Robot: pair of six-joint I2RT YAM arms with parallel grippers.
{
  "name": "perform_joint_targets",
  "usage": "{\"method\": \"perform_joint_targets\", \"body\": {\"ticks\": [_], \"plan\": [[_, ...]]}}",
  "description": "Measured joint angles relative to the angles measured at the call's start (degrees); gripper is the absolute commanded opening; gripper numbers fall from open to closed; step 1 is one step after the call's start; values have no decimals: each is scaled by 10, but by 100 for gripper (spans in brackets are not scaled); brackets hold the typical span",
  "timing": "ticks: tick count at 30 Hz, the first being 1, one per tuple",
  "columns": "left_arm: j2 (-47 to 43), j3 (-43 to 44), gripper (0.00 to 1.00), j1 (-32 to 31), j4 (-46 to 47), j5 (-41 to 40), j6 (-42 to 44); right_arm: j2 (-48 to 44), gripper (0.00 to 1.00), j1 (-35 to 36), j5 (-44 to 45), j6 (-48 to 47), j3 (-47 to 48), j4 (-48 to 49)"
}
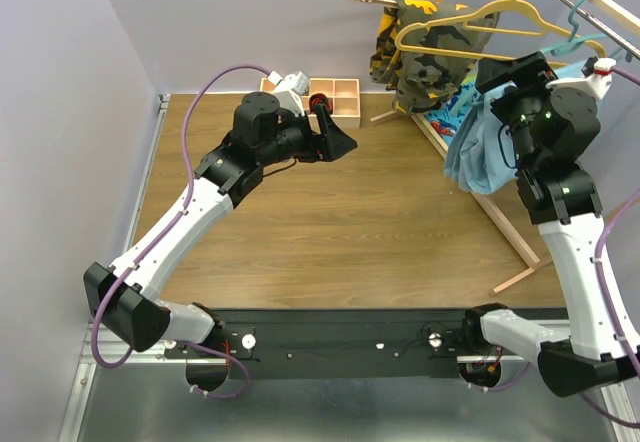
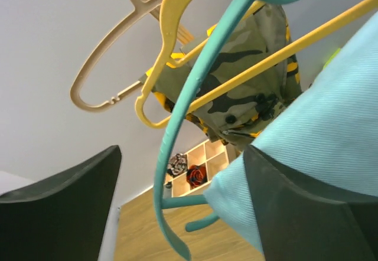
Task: Place the trousers on the hanger
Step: Place the hanger at the clothesline, then reset both arms
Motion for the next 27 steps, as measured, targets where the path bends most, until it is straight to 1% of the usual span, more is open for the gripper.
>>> {"method": "perform_joint_targets", "body": {"ticks": [2,9,12,14,19,20,27], "plan": [[-1,0,84,3,-7,-13,8,-18,99,0,0,-4,-4,-6],[-20,0,85,24,-28,-72,35,-58,100,0,5,-26,-17,-52],[-36,0,88,39,-43,-105,49,-72,100,0,5,-43,-21,-78],[-49,0,91,53,-54,-138,61,-83,100,0,3,-59,-32,-87],[-88,0,91,82,-78,-217,84,-129,100,0,-11,-107,-80,-115],[-98,0,92,87,-80,-233,89,-139,100,0,-15,-119,-92,-120],[-142,0,93,96,-108,-339,94,-178,100,0,-30,-179,-136,-140]]}}
